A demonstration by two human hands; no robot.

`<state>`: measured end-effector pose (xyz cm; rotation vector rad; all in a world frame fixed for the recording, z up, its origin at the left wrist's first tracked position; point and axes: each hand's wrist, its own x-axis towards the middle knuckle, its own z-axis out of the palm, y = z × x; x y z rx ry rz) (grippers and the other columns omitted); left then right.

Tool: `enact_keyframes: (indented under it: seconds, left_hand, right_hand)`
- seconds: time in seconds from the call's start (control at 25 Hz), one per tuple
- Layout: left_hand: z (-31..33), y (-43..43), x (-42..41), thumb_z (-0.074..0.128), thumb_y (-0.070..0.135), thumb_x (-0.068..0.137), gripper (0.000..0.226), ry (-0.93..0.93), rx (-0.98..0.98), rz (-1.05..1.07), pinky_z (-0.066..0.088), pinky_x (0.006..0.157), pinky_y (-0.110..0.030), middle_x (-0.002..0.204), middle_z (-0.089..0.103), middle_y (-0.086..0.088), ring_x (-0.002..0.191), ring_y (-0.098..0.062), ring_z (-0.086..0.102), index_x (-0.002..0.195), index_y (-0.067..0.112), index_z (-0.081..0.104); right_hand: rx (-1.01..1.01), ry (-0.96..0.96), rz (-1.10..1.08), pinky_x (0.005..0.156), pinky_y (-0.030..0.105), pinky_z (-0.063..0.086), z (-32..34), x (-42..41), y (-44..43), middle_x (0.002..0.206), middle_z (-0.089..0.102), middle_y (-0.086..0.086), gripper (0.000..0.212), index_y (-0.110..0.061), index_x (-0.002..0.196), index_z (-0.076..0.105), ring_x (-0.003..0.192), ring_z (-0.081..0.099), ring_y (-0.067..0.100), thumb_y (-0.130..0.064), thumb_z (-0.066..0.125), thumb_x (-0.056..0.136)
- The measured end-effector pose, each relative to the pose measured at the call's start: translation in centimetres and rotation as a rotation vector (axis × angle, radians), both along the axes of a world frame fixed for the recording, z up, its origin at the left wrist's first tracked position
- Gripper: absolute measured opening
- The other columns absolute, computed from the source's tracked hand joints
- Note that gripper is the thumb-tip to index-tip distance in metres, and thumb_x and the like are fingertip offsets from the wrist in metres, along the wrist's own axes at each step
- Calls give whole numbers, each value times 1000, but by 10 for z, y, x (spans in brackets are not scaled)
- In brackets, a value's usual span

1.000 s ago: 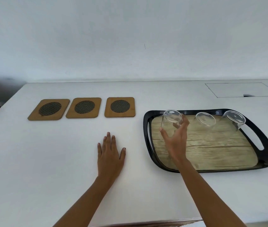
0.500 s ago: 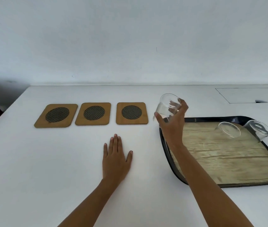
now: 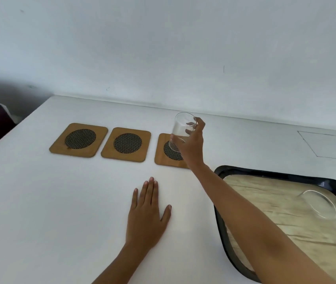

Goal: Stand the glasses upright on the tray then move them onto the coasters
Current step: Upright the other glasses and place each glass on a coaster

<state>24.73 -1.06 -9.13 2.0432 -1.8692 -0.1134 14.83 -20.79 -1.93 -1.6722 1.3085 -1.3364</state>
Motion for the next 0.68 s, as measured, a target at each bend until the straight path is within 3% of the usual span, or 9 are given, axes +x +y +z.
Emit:
enact_keyframes:
  seconds: [0.16,0.4,0.68]
  left_hand:
    - [0,-1,-1,15,57,91,75,-8,19,8,-3,121,-37,161,-1,0,148,-13,-4,151,15,-1]
    - [0,-1,0,20,56,92,74,-7,21,9,-3,122,-37,161,3,0,148,-13,-1,151,15,4]
    - [0,-1,0,22,55,92,74,5,29,11,-4,122,-38,161,3,1,148,-13,-2,151,16,4]
  right_hand:
    - [10,43,15,82,23,44,-12,10,-12,120,46,-6,85,-20,138,26,107,56,18,-28,83,75]
    - [-2,79,-30,94,43,51,-24,7,-15,121,45,-3,84,-19,138,28,109,57,26,-29,82,75]
    - [-6,122,-11,98,48,49,-27,5,-13,135,46,8,89,-17,145,24,115,55,28,-29,80,78]
